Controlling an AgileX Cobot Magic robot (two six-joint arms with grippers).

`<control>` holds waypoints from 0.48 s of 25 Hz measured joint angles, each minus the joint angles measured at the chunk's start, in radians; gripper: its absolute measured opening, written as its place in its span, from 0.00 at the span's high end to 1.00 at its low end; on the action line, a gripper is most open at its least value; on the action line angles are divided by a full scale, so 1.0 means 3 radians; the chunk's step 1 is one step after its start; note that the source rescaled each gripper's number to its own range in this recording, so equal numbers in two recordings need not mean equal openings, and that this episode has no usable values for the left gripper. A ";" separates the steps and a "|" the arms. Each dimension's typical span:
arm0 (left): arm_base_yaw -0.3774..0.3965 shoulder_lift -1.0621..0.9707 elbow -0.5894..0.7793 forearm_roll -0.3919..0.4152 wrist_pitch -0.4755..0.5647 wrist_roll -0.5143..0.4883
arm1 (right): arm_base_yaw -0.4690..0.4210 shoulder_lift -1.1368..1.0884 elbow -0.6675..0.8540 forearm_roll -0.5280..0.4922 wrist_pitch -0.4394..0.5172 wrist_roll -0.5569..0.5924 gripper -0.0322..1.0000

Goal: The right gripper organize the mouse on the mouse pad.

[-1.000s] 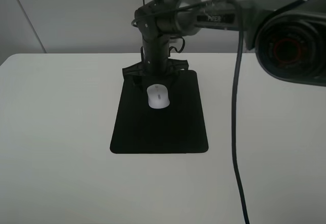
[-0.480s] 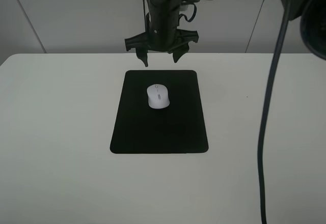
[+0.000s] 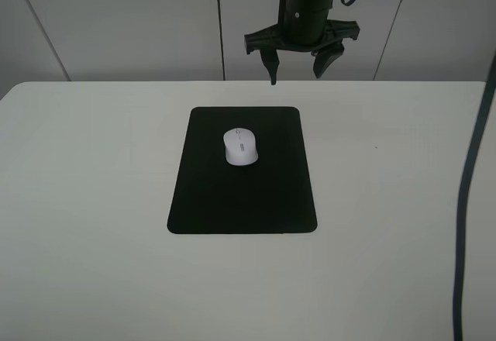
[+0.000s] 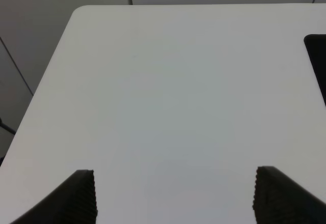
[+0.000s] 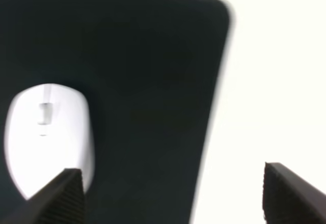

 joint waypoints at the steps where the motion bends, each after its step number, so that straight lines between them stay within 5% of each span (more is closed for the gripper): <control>1: 0.0000 0.0000 0.0000 0.0000 0.0000 0.0000 | -0.0050 -0.0048 0.0091 0.0007 -0.0015 -0.0015 0.51; 12: 0.0000 0.0000 0.0000 0.0000 0.0000 0.0000 | -0.0717 -0.1015 0.1504 0.0130 -0.0586 -0.0043 0.51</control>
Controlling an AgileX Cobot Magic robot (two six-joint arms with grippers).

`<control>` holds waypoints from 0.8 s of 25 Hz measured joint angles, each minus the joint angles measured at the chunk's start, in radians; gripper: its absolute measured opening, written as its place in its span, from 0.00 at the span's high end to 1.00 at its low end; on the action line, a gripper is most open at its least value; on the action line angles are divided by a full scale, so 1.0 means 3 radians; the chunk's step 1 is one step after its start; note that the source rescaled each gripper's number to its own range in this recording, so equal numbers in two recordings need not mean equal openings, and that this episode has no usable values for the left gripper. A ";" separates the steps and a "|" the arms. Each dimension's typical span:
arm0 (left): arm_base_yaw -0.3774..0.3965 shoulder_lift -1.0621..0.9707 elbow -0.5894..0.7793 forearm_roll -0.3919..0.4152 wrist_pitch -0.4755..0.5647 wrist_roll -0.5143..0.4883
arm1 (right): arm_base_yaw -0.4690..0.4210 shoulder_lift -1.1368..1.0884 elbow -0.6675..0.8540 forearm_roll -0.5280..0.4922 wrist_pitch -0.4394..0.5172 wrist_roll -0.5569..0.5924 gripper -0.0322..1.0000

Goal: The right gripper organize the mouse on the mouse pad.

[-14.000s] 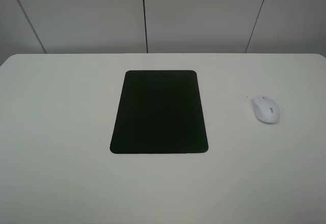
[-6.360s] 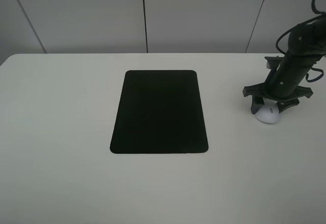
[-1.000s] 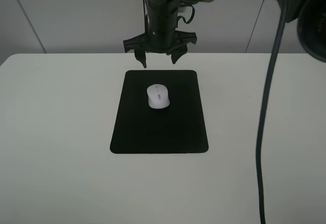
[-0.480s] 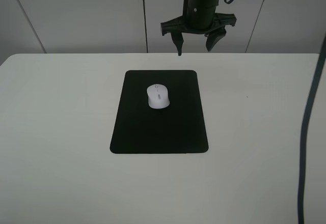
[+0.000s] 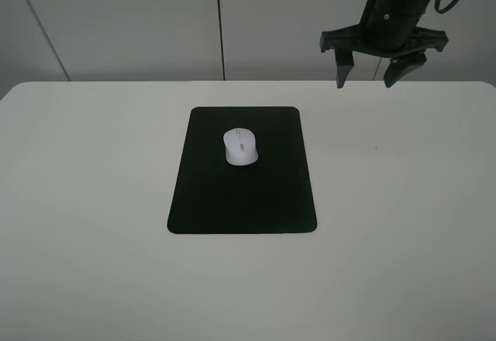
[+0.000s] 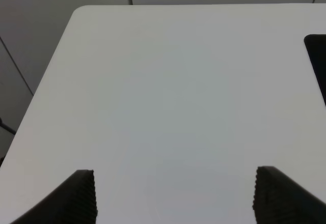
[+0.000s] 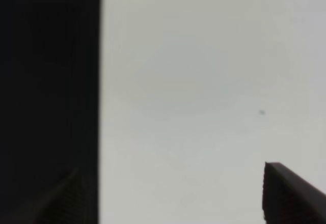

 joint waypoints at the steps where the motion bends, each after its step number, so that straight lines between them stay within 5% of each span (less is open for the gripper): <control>1: 0.0000 0.0000 0.0000 0.0000 0.0000 0.0000 | -0.0081 -0.0110 0.0127 0.0000 -0.0037 0.0000 0.51; 10: 0.0000 0.0000 0.0000 0.0000 0.0000 0.0000 | -0.0643 -0.1067 0.0975 0.0095 -0.0196 -0.0172 0.51; 20: 0.0000 0.0000 0.0000 0.0000 0.0000 0.0000 | -0.0493 -0.2282 0.1445 0.0095 -0.0325 -0.0453 0.51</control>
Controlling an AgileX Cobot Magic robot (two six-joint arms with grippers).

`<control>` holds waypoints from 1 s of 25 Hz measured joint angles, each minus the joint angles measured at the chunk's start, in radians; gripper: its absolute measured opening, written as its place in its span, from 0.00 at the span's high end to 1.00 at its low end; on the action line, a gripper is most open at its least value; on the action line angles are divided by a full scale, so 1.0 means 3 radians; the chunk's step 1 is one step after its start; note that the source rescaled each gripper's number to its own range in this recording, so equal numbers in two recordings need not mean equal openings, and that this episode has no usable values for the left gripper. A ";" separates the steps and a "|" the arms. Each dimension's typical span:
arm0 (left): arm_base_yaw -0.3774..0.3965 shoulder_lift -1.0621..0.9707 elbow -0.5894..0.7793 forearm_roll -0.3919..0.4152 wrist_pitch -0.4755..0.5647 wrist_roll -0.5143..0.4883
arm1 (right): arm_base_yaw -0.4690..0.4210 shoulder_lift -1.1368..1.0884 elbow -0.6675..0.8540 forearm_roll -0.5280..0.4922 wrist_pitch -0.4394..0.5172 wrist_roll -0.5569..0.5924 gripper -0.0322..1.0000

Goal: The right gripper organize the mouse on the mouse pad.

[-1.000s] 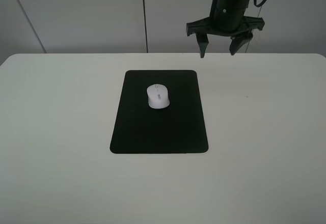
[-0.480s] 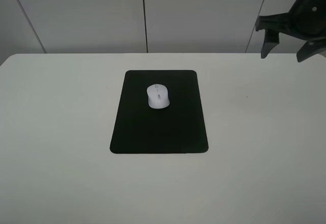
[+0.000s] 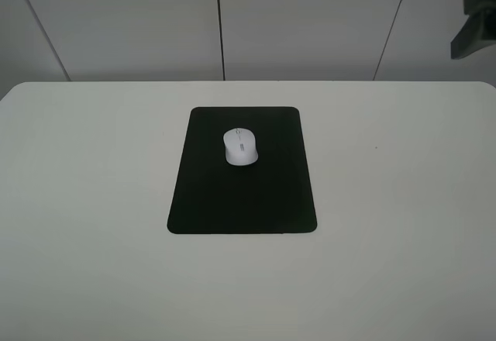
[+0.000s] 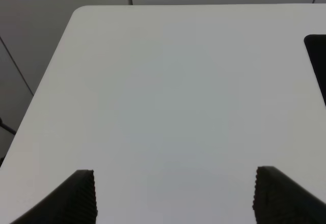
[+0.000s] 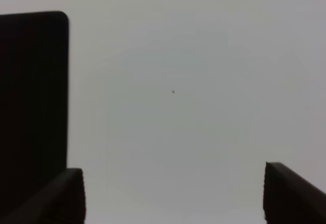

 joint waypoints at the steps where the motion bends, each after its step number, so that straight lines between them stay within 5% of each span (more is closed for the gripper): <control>1: 0.0000 0.0000 0.0000 0.0000 0.0000 0.0000 | 0.0080 -0.0182 0.0035 0.0000 -0.0005 -0.0027 0.51; 11: 0.0000 0.0000 0.0000 0.0000 0.0000 0.0000 | 0.0890 -0.1626 0.0653 -0.0044 0.0026 -0.0071 0.51; 25: 0.0000 0.0000 0.0000 0.0000 0.0000 0.0000 | 0.1136 -0.3347 0.1316 -0.0063 0.0103 -0.0474 0.51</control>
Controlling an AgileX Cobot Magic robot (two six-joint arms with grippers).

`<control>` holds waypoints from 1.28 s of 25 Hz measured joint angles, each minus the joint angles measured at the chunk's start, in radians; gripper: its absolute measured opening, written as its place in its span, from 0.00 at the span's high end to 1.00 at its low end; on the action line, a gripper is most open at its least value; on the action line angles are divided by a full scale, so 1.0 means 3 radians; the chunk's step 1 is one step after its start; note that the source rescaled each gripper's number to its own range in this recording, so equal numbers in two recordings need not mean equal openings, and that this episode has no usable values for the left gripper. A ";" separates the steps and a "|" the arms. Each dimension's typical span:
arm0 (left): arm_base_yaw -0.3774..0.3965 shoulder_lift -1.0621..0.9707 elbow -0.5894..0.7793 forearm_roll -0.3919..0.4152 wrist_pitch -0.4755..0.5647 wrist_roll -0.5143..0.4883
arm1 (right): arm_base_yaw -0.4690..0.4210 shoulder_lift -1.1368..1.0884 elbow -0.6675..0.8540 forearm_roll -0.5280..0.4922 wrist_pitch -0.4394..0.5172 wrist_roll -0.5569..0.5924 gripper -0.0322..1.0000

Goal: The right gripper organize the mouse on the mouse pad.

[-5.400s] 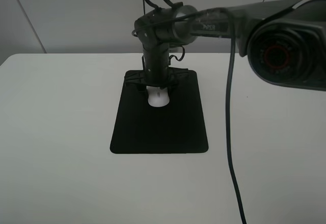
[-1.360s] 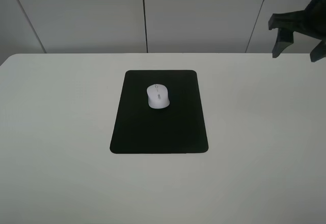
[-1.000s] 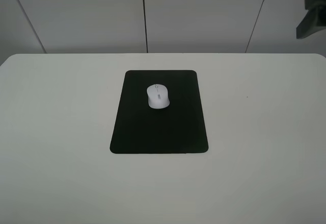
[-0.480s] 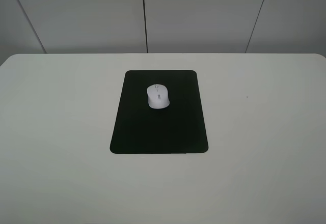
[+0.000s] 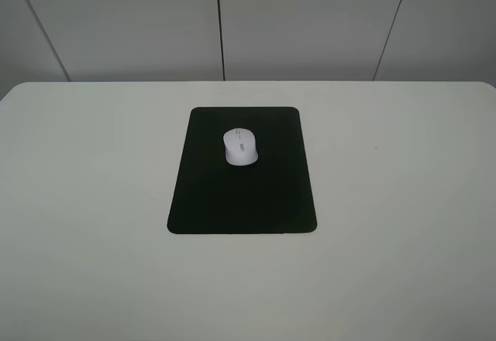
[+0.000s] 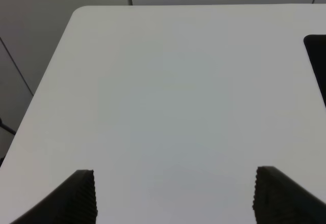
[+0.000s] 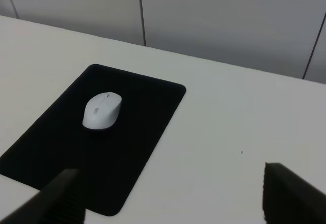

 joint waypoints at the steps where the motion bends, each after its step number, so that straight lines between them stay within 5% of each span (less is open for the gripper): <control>1: 0.0000 0.0000 0.0000 0.0000 0.0000 0.0000 | 0.0000 -0.0101 0.0054 0.0008 0.0013 -0.0042 0.51; 10: 0.0000 0.0000 0.0000 0.0000 0.0000 0.0000 | 0.0000 -0.0585 0.0390 0.0298 0.0017 -0.0269 0.51; 32: 0.0000 0.0000 0.0000 0.0000 0.0000 0.0000 | -0.0006 -0.0589 0.0395 0.0347 0.0050 -0.0389 0.51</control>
